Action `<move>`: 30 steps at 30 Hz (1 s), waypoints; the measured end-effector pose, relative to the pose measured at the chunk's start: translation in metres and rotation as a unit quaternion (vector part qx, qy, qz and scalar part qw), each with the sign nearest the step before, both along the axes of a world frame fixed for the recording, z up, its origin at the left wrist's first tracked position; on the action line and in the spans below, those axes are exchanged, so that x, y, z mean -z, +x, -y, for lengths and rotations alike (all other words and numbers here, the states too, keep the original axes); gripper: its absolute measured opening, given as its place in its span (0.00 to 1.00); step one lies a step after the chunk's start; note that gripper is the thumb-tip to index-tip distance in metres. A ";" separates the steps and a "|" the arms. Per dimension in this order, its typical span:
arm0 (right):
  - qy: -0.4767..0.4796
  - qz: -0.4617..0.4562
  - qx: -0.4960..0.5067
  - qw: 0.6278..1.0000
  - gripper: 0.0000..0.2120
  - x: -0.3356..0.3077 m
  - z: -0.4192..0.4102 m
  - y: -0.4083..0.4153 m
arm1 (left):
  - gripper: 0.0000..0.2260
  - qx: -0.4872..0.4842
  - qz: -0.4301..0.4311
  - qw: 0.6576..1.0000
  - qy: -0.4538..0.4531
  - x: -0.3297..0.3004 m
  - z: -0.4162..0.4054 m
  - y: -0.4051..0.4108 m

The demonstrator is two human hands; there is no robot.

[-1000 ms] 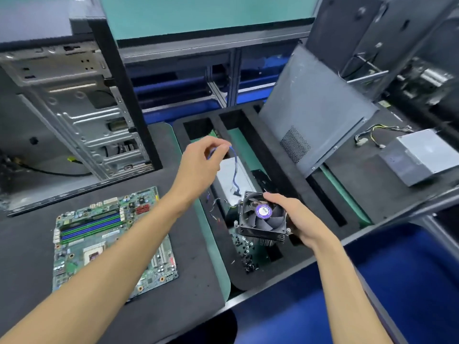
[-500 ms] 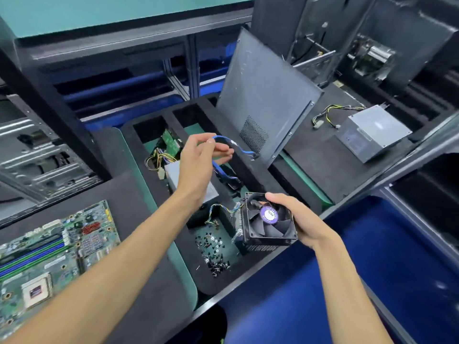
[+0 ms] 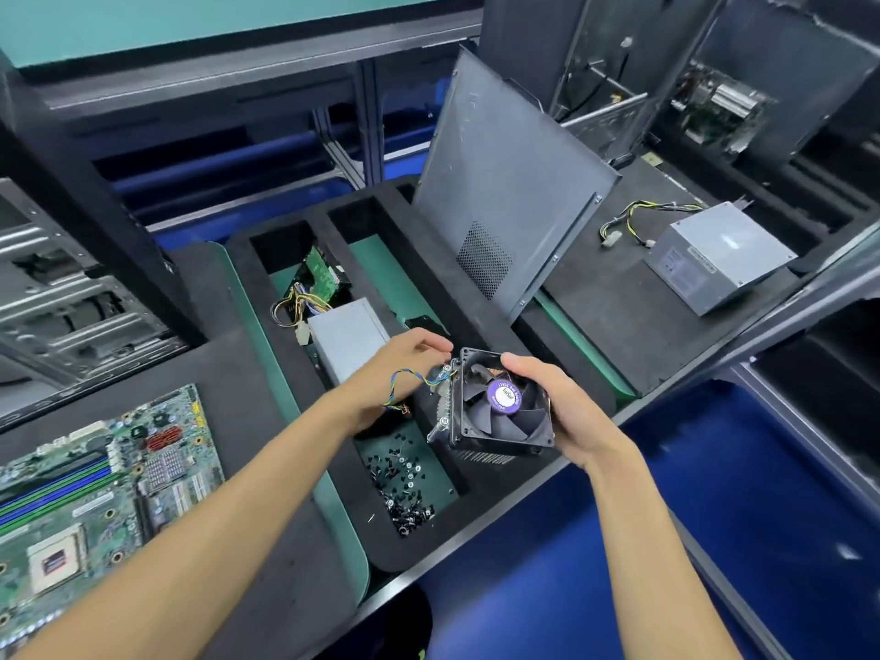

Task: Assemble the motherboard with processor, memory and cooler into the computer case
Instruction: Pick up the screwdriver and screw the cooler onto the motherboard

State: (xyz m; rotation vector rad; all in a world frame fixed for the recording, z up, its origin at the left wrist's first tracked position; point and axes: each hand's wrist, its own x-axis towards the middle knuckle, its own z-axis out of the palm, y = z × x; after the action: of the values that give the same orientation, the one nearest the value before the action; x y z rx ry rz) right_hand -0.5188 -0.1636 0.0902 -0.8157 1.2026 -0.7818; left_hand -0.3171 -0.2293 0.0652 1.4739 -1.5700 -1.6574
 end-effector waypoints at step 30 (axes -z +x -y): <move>-0.066 0.021 -0.355 0.932 0.26 0.014 0.029 0.385 | 0.35 -0.011 0.403 0.901 -0.161 -0.103 -0.139 0.353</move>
State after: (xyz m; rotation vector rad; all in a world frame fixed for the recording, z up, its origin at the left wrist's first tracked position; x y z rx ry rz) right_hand -0.1336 -0.1929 0.0760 -1.2402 0.7296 -0.2759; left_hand 0.0354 -0.0899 0.1681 2.0959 -2.0785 -0.6996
